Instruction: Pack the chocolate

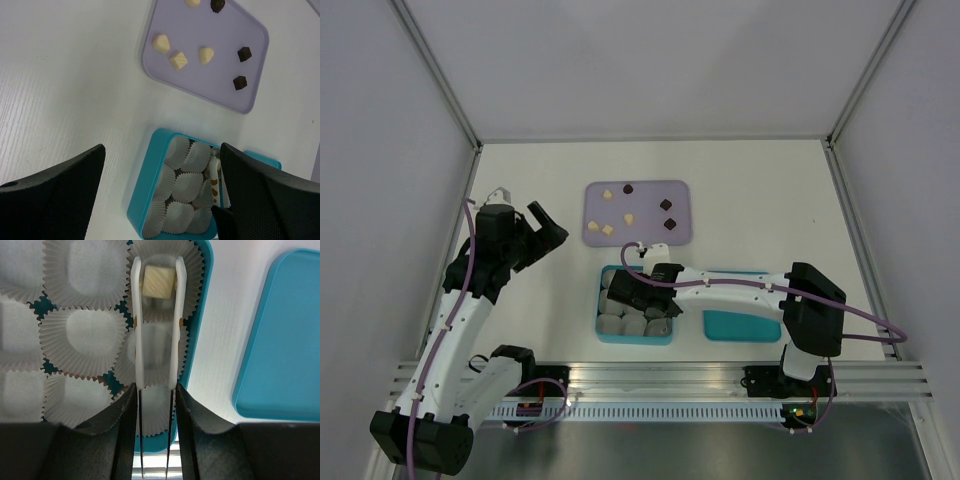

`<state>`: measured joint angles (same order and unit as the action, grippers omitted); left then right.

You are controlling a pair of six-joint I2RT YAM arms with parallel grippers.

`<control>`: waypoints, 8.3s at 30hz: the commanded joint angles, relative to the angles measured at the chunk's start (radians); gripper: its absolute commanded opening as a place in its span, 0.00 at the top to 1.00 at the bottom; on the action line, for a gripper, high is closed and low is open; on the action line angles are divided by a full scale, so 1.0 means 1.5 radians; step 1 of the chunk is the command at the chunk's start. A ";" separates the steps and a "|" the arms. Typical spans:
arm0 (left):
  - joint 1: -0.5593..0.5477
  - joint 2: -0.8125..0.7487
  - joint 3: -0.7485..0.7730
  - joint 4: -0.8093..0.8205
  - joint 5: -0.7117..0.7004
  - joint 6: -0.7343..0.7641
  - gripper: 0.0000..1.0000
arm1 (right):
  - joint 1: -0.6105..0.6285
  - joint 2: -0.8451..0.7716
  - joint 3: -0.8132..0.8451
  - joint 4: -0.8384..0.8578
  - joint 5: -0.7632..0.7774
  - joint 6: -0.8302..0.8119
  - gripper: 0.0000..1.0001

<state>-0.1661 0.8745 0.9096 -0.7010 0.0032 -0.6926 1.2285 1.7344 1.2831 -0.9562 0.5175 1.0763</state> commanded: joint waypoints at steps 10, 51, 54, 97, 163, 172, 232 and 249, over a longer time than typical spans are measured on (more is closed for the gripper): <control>-0.009 -0.004 -0.003 0.016 0.011 -0.015 0.01 | 0.003 0.003 0.004 0.013 0.010 0.006 0.91; -0.012 -0.005 -0.001 0.016 0.011 -0.016 0.00 | 0.003 0.004 0.014 -0.012 0.017 0.023 0.66; -0.012 -0.006 -0.001 0.015 0.012 -0.016 0.00 | 0.002 0.004 0.014 -0.011 0.018 0.021 0.66; -0.012 -0.005 0.000 0.016 0.008 -0.008 0.00 | 0.006 -0.063 0.025 -0.004 0.017 -0.024 0.57; -0.016 0.097 0.014 0.040 0.018 0.003 0.00 | -0.329 0.332 0.432 0.124 -0.281 -0.493 0.55; -0.016 0.095 0.011 0.040 0.014 0.004 0.00 | -0.328 0.314 0.415 0.121 -0.283 -0.489 0.64; -0.016 0.067 -0.005 0.037 0.095 0.016 0.00 | -0.035 -0.160 -0.039 0.158 -0.106 -0.241 0.92; -0.017 0.059 -0.009 0.037 0.094 0.019 0.00 | -0.035 -0.094 -0.015 0.150 -0.101 -0.248 0.91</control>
<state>-0.1875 0.9806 0.8978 -0.6739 0.1154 -0.6910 1.1725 1.5841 1.2209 -0.7403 0.3389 0.6960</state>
